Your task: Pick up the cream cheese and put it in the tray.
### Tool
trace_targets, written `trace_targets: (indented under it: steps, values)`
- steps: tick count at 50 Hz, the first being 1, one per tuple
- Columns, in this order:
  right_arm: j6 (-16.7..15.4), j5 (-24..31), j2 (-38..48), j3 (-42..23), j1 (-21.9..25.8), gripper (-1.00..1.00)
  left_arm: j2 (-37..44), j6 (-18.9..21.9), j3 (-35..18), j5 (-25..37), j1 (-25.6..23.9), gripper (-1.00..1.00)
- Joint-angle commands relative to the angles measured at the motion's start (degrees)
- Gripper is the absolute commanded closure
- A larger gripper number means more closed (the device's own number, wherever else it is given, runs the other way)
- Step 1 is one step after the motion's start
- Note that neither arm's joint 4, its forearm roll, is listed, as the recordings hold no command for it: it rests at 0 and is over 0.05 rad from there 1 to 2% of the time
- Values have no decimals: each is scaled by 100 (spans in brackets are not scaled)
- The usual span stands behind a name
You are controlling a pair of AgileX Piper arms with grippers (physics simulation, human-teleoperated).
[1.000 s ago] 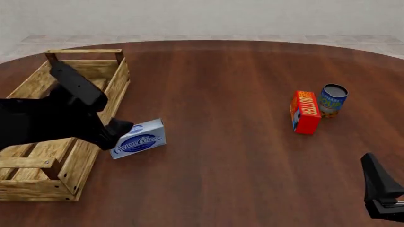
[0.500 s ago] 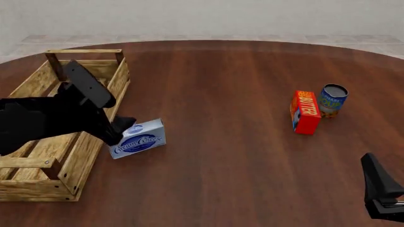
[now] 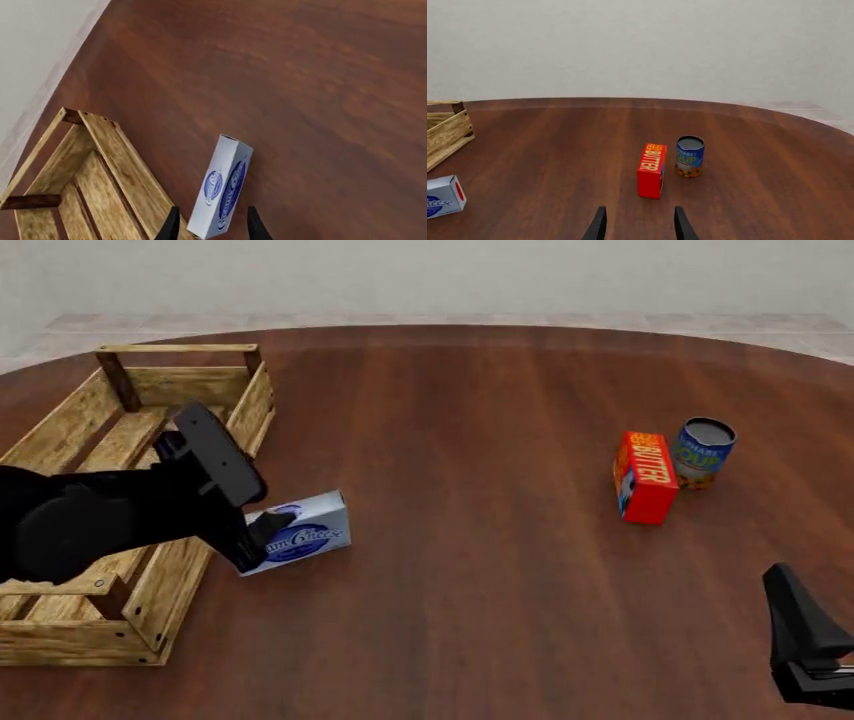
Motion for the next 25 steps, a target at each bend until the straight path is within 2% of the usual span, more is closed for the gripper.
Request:
trace_targets:
  steps: [1,5,13,25]
  values:
    - [9,12,-1,-5,-1,-100,664,15,-157,47,249,-100]
    - [-15,8,-12,-7,2,-100,850,-141,-219,159,214,-100]
    - [7,35,-16,-15,-1,-100,1125,57,-545,248,386,-100]
    - [7,6,3,-3,-1,-100,1330,156,-596,197,354,-100]
